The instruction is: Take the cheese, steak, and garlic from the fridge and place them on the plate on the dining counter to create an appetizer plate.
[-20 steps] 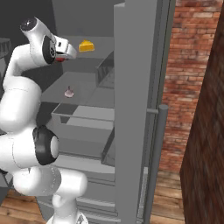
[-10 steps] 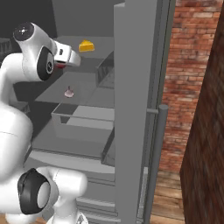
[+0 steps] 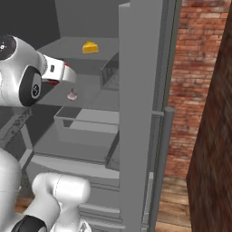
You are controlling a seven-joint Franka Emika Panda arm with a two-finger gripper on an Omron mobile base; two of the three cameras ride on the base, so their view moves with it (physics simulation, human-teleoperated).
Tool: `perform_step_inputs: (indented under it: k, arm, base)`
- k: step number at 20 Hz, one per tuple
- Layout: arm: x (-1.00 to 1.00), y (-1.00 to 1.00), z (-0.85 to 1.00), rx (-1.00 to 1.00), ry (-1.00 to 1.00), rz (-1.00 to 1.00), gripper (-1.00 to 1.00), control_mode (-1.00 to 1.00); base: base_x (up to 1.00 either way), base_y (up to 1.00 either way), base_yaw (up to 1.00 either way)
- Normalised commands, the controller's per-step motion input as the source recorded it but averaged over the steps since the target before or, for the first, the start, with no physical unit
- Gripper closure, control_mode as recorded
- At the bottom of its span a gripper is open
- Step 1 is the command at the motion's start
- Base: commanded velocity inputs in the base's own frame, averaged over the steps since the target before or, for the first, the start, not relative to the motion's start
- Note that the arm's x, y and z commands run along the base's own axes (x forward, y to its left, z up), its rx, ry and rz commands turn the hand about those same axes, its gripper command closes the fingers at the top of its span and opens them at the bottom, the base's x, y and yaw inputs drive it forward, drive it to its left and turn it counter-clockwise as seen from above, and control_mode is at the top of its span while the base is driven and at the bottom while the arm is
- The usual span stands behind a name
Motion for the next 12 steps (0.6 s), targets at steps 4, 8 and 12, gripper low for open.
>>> perform_step_inputs:
  k: [4,8,12]
  arm:
    - [0.0,0.0,0.0,0.0,0.0,0.0,1.0,1.0]
    - [0.0,0.0,0.0,0.0,0.0,0.0,1.0,1.0]
    - [0.0,0.0,0.0,0.0,0.0,0.0,1.0,1.0]
  base:
    - [-1.0,0.0,0.06]
    - [-1.0,0.0,0.09]
    - [-1.0,0.0,0.22]
